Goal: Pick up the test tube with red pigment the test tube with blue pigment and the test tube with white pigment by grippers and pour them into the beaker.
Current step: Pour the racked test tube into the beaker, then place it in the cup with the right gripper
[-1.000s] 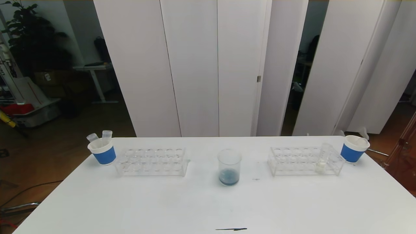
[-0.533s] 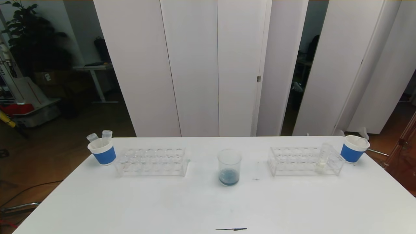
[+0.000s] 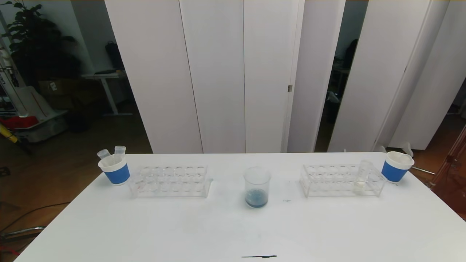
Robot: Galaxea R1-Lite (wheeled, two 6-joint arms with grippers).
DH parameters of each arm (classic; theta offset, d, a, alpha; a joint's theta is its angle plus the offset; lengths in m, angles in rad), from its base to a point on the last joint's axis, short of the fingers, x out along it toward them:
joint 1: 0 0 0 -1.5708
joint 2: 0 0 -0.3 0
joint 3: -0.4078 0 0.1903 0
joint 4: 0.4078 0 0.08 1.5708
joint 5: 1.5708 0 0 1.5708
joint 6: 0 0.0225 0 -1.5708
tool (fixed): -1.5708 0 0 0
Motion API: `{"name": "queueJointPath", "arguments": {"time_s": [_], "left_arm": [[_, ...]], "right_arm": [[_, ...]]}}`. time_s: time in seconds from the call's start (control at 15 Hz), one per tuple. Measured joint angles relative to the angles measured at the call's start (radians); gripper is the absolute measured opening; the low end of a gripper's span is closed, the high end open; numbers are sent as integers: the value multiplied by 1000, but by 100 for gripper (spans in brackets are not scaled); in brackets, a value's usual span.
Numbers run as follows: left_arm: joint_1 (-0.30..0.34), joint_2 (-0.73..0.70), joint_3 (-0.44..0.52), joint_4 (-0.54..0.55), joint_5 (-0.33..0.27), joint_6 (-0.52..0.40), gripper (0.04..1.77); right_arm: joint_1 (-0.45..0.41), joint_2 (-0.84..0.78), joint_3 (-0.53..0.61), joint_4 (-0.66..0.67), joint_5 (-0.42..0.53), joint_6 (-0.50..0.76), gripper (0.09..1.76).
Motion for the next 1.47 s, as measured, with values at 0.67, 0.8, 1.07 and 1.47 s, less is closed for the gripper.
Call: {"name": "queueJointPath", "arguments": {"time_s": [0.67, 0.8, 1.07, 1.47], "left_arm": [[0, 1, 0, 0, 0, 0, 175], [0, 1, 0, 0, 0, 0, 175], [0, 1, 0, 0, 0, 0, 175], [0, 1, 0, 0, 0, 0, 175]], "right_arm": [[-1, 61, -154, 92, -5, 5, 173], [-1, 136, -236, 92, -6, 5, 173], [4, 356, -408, 73, -6, 12, 173], [-9, 816, -538, -214, -5, 42, 173]]}}
